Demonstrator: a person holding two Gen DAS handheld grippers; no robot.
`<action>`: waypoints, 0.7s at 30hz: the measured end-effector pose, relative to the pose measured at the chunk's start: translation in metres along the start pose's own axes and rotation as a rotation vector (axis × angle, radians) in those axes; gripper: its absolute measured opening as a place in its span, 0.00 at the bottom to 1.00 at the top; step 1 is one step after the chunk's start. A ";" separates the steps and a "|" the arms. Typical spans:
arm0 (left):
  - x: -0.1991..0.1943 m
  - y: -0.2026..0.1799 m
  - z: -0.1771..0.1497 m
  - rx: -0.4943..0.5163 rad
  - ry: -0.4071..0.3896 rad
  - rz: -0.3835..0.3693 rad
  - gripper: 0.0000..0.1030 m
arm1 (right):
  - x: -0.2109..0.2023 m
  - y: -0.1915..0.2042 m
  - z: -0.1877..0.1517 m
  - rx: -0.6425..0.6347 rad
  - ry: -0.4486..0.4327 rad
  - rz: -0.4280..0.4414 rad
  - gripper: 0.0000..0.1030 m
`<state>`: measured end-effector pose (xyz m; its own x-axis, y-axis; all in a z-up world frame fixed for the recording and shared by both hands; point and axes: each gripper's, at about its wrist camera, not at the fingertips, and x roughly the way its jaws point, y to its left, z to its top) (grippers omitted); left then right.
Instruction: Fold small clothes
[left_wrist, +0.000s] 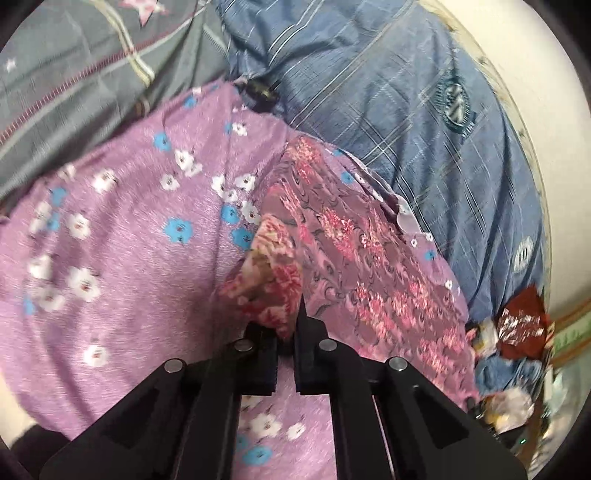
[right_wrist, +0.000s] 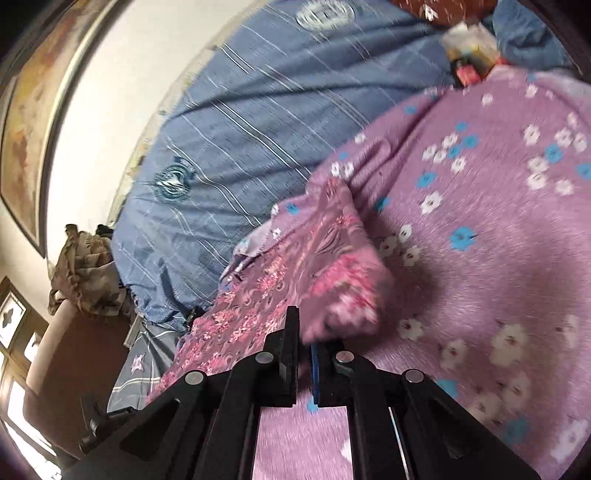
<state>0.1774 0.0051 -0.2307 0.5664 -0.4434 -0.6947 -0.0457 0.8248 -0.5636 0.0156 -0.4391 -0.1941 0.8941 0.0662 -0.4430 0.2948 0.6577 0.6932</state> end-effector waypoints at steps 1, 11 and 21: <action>0.001 0.003 -0.002 0.006 0.009 0.006 0.04 | 0.002 -0.003 0.001 -0.002 0.019 -0.014 0.04; 0.017 0.039 -0.027 -0.187 0.084 -0.059 0.55 | 0.020 -0.040 0.002 0.185 0.154 -0.104 0.14; 0.030 0.027 -0.046 -0.213 0.102 -0.073 0.61 | -0.009 -0.056 0.009 0.280 -0.041 -0.201 0.15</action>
<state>0.1552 -0.0025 -0.2871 0.4890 -0.5412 -0.6841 -0.1864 0.7013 -0.6881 -0.0056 -0.4831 -0.2235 0.8201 -0.0775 -0.5670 0.5421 0.4229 0.7262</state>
